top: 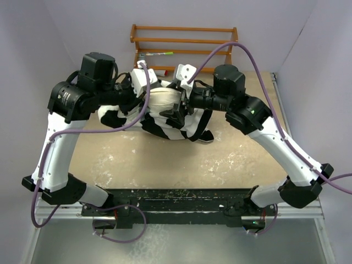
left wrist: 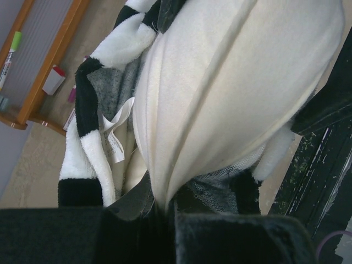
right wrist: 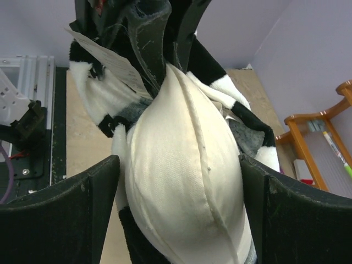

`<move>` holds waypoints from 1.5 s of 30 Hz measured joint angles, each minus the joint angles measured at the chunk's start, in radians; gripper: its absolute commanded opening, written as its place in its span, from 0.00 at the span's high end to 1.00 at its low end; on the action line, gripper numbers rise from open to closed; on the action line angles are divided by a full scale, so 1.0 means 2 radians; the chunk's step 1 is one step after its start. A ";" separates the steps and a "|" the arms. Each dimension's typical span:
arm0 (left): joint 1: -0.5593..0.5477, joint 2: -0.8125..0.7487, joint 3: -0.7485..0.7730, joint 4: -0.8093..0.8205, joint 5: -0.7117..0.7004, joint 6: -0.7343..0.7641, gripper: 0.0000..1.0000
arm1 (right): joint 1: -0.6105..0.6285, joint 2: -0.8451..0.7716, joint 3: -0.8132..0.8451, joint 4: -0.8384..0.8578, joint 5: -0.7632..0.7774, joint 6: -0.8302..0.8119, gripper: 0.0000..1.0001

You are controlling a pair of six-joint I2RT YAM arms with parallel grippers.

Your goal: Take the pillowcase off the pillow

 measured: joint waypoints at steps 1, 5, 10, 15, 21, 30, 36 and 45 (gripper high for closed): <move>0.000 -0.001 -0.002 0.000 0.001 0.001 1.00 | 0.000 0.000 0.000 0.001 -0.006 0.000 0.13; 0.000 -0.002 -0.004 -0.001 0.002 0.004 1.00 | -0.001 0.002 0.000 0.002 -0.023 0.008 0.17; 0.000 -0.006 -0.006 -0.008 0.002 0.006 1.00 | -0.002 0.010 0.000 0.013 -0.052 0.025 0.43; 0.000 -0.016 -0.016 -0.012 0.000 0.009 1.00 | -0.005 0.019 0.000 0.019 -0.070 0.039 0.80; 0.000 -0.023 -0.019 -0.005 -0.004 0.013 0.00 | -0.009 0.021 -0.007 0.025 -0.054 0.059 1.00; 0.000 -0.122 -0.089 0.122 -0.091 -0.006 0.01 | -0.075 -0.018 -0.101 0.090 -0.029 0.140 1.00; 0.004 -0.219 -0.220 0.166 -0.157 -0.049 0.00 | -0.076 -0.080 -0.161 0.127 -0.017 0.160 1.00; 0.043 -0.184 -0.236 0.176 -0.105 -0.172 0.50 | -0.078 -0.134 -0.230 0.167 -0.004 0.182 1.00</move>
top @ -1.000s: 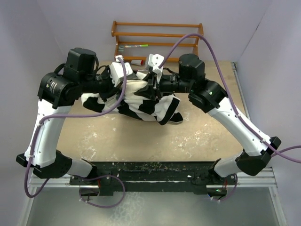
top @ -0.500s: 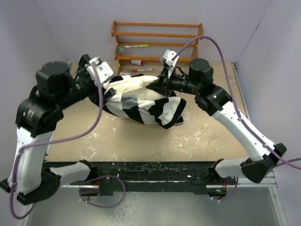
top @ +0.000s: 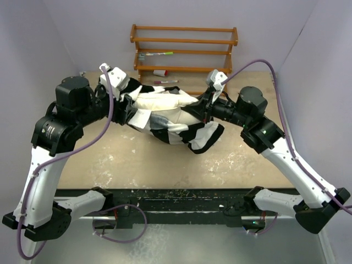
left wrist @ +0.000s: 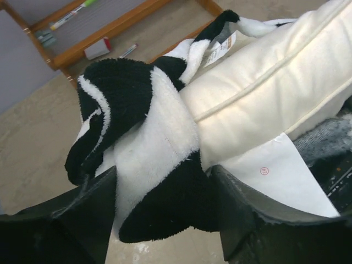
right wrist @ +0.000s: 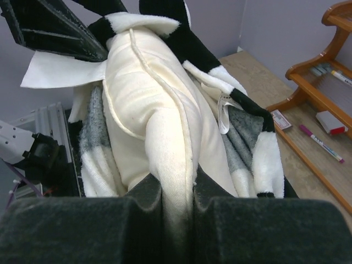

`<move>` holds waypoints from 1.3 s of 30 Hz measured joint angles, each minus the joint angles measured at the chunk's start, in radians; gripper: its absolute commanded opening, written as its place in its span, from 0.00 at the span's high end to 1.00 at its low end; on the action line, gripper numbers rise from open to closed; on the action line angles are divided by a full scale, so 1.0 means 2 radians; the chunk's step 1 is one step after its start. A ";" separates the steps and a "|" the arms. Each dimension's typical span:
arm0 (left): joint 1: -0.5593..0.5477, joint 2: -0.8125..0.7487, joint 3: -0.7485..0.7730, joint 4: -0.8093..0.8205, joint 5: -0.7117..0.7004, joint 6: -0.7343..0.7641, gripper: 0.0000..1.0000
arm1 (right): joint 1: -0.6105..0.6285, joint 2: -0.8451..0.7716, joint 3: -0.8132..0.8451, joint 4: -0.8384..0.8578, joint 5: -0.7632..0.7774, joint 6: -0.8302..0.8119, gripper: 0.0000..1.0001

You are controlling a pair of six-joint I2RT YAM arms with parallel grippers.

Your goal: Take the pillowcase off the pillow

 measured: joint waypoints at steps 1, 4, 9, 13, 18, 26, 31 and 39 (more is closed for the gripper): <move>0.003 0.006 0.003 0.000 0.019 -0.013 0.64 | -0.001 -0.007 -0.008 0.004 0.002 0.002 1.00; 0.012 0.014 0.007 0.002 0.058 -0.041 0.88 | -0.002 -0.027 -0.027 0.010 0.011 0.007 1.00; 0.017 0.013 0.007 0.011 0.053 -0.051 0.96 | -0.001 -0.046 -0.037 0.011 0.024 0.015 1.00; 0.015 -0.001 -0.007 0.031 0.029 -0.050 1.00 | 0.000 -0.052 -0.043 0.016 0.030 0.020 1.00; 0.010 -0.028 -0.040 0.065 -0.012 -0.048 1.00 | 0.005 -0.069 -0.066 0.032 0.037 0.028 1.00; 0.015 -0.048 -0.077 0.127 -0.122 -0.022 1.00 | 0.005 -0.106 -0.074 0.029 0.053 0.035 1.00; 0.015 -0.052 -0.134 0.167 -0.131 -0.014 1.00 | 0.005 -0.117 -0.076 0.030 0.064 0.047 1.00; 0.030 -0.041 -0.267 0.218 -0.128 -0.016 1.00 | 0.004 -0.133 -0.088 0.044 0.093 0.082 1.00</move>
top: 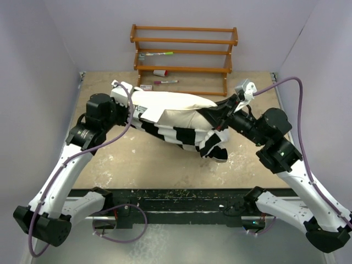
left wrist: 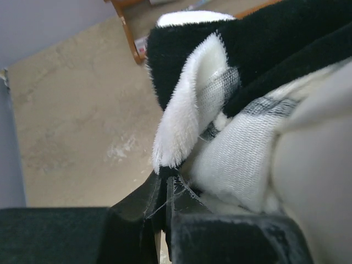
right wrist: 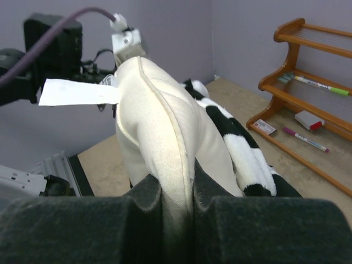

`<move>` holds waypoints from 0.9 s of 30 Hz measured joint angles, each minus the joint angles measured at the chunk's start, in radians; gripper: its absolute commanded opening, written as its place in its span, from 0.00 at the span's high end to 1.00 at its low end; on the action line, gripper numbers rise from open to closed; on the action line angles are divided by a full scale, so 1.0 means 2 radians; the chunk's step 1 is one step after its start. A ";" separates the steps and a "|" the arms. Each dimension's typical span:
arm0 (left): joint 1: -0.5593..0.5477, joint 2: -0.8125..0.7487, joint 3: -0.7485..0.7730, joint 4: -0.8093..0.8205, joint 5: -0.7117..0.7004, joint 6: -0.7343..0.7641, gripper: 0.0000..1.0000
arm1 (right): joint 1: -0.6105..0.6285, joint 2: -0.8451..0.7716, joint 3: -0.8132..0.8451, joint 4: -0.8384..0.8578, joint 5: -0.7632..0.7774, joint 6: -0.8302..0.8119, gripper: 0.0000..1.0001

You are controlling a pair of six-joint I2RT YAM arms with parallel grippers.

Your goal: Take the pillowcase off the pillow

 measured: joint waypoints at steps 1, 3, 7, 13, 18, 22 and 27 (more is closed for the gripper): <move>0.006 0.007 -0.015 0.006 0.007 -0.002 1.00 | 0.000 -0.002 0.000 0.002 0.005 0.004 1.00; 0.024 0.016 -0.036 0.016 0.030 -0.011 0.96 | -0.001 -0.002 0.000 0.008 0.017 0.013 1.00; 0.064 0.021 -0.063 0.020 0.122 -0.024 0.76 | -0.001 0.011 0.006 0.019 0.036 0.036 1.00; 0.109 -0.023 -0.061 -0.002 0.220 -0.007 0.23 | -0.005 0.074 0.075 0.037 0.071 0.071 1.00; 0.110 -0.087 0.035 -0.060 0.293 0.019 0.00 | -0.009 0.159 0.179 0.045 0.046 0.113 1.00; 0.110 -0.090 0.210 -0.097 0.332 0.045 0.00 | -0.009 0.209 0.232 0.057 0.018 0.145 1.00; 0.110 -0.084 0.344 -0.115 0.351 0.059 0.00 | -0.009 0.232 0.237 0.093 -0.031 0.182 1.00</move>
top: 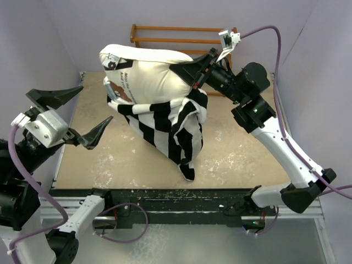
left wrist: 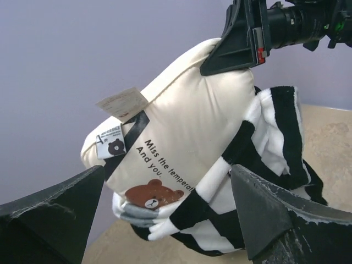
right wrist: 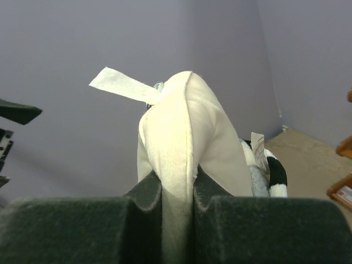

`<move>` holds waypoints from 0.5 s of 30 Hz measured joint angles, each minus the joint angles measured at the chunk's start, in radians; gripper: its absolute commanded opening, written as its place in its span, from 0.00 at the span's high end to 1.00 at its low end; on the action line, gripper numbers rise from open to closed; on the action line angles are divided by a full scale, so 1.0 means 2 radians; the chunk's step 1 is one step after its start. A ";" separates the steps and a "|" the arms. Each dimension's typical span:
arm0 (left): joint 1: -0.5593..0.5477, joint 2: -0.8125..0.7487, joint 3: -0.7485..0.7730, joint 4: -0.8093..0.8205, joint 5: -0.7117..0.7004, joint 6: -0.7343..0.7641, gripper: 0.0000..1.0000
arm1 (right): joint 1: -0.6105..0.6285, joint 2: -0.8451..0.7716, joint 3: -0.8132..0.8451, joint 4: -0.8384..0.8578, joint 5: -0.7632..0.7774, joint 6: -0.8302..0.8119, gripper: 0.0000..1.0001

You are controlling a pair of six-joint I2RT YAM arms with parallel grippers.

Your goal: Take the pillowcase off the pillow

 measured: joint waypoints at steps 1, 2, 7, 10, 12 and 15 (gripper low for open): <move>0.000 0.002 0.005 -0.005 0.000 0.000 0.00 | 0.000 0.004 0.000 0.011 -0.011 0.005 1.00; 0.000 0.006 0.008 -0.012 0.002 0.001 0.00 | 0.000 0.009 -0.001 0.023 -0.026 0.008 1.00; 0.000 0.092 0.054 -0.106 0.051 0.073 0.00 | -0.006 0.029 -0.005 0.064 -0.104 0.019 1.00; 0.000 0.188 0.150 -0.198 0.076 0.153 0.00 | -0.010 0.046 -0.005 0.068 -0.147 0.020 1.00; 0.000 0.235 0.187 -0.226 0.080 0.193 0.01 | -0.010 0.060 -0.005 0.065 -0.170 0.020 1.00; 0.000 0.246 0.183 -0.252 0.081 0.232 0.01 | -0.010 0.078 -0.005 0.061 -0.186 0.018 1.00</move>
